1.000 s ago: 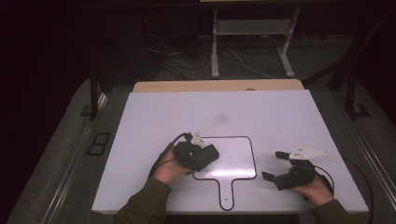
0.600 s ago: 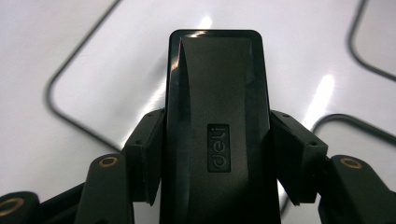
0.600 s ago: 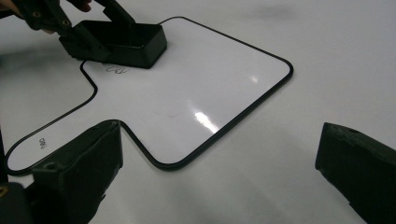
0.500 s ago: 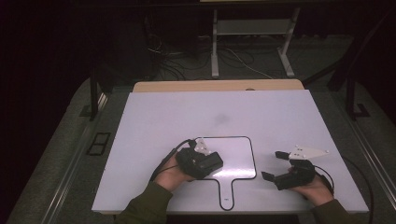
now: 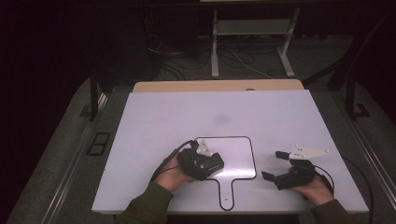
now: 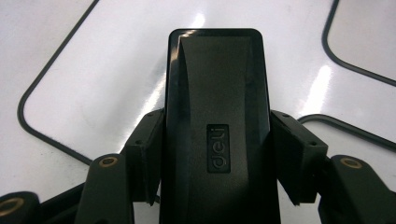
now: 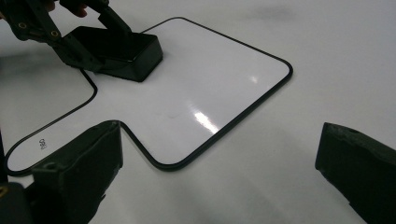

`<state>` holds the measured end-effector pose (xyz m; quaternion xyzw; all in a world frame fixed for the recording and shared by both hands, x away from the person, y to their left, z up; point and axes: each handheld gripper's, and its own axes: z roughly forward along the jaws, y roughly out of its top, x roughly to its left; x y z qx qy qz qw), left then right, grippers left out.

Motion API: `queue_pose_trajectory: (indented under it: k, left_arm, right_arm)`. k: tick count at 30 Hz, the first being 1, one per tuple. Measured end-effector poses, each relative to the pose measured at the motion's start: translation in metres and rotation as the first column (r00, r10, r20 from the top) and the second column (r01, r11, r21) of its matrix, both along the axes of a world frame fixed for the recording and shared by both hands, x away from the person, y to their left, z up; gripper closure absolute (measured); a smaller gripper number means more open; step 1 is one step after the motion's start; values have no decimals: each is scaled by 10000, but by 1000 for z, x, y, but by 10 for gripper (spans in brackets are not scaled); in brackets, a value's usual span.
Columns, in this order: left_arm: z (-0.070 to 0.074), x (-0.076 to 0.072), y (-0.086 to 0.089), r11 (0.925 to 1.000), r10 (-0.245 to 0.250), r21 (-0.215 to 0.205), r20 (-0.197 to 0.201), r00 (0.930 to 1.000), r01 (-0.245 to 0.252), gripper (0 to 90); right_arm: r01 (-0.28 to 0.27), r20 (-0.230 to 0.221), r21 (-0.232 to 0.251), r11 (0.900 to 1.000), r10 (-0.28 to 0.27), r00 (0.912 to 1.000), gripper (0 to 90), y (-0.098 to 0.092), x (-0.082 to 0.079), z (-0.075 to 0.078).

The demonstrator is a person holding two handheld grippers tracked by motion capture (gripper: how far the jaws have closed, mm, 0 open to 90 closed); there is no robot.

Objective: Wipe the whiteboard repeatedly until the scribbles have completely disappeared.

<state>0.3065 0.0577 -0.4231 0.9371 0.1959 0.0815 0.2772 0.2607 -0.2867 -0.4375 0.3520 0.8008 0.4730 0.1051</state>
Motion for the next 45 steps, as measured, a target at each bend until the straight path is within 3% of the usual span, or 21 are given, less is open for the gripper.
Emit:
queue_pose_trajectory:
  k: [2, 4, 7, 10, 22, 37, 45]
  left_arm:
    - [0, 5, 3, 9994, 292, 152, 216, 9993, -295, 397]
    - [0, 10, 6, 9990, 425, 132, 162, 9990, -427, 397]
    - [1, 8, 5, 9995, 269, 186, 96, 9996, -271, 397]
    - [1, 0, 2, 9998, -198, 80, -168, 9997, 199, 397]
    - [1, 11, 1, 9996, 219, 170, 136, 9997, -222, 396]
    - [6, 17, 12, 9950, 460, -864, -492, 9977, -501, 397]
    - [14, 23, 16, 9927, 497, -1069, -564, 9972, -556, 396]
  right_arm:
    - [-14, 3, -36, 10000, 14, 10000, 0, 0, 0, 0]
    - [-11, 4, -19, 10000, 11, 10000, 0, 0, 0, 0]
    - [-17, 18, -17, 10000, 17, 10000, 0, 0, 0, 0]
    - [-21, 10, -10, 10000, 21, 10000, 0, 0, 1, 0]
    - [-19, 23, -41, 10000, 19, 10000, 0, 1, 0, -1]
    - [-71, -41, -62, 10000, 71, 10000, 0, 1, 0, -1]
    - [-55, -108, 67, 10000, 56, 9999, 0, 0, -1, -1]
